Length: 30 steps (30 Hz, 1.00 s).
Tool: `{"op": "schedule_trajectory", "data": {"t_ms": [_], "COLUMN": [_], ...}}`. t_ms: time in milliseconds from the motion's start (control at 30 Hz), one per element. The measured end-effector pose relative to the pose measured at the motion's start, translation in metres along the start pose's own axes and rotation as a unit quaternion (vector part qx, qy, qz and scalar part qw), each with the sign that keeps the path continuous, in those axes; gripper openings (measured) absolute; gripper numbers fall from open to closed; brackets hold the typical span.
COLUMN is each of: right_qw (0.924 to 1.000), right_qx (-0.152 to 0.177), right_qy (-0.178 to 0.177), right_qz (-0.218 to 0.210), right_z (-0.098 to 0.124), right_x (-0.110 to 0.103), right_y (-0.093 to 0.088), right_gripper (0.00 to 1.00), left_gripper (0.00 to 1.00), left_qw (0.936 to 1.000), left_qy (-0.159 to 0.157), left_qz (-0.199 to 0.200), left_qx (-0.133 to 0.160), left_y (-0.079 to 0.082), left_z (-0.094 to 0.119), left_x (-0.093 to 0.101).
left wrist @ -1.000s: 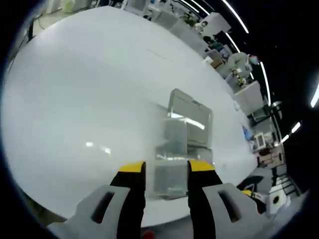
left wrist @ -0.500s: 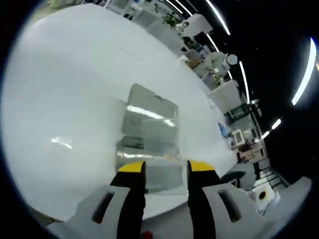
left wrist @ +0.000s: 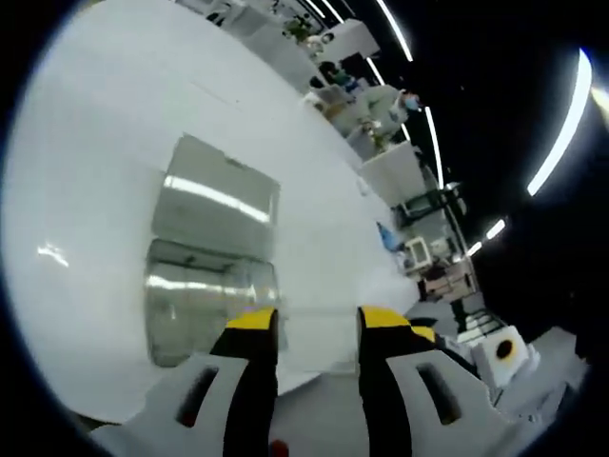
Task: Insert the divider into the dual guide fixture by aligning both edges with the guide slots and pushing it downward to the bottom, including one-sided entry, uneven engagement, binding, and posture correction.
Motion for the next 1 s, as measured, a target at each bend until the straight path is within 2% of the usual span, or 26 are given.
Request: {"op": "schedule_trajectory", "data": {"t_ms": [300, 500, 733, 1000], "right_qw": [0.9998, 0.9991, 0.9981, 0.9976], "right_qx": [0.011, 0.011, 0.012, 0.016], "right_qy": [-0.014, -0.042, -0.06, -0.067], "right_qz": [0.0, 0.005, 0.006, 0.005], "right_z": [-0.007, -0.01, -0.011, -0.011], "right_x": [-0.001, 0.004, 0.008, 0.009], "right_y": [0.015, 0.021, 0.024, 0.026], "right_gripper": [0.29, 0.23, 0.12, 0.04], "left_gripper": [0.3, 0.3, 0.31, 0.3], "left_qw": [0.9983, 0.9956, 0.9934, 0.9924], "left_qy": [-0.05, -0.076, -0.087, -0.091], "left_qz": [0.026, 0.052, 0.073, 0.081], "left_qx": [-0.011, -0.014, -0.019, -0.02], "left_y": [-0.015, -0.024, -0.031, -0.029], "left_z": [-0.01, -0.011, -0.013, -0.013], "left_x": [0.034, 0.049, 0.054, 0.055]}}
Point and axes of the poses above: the point that each gripper's makers call its tool centre point, and the gripper's own axes: z roughly backward along the fingers, x roughly to its right, y roughly out of its top, the point moved 3 cm from there along z, roughly backward along the fingers
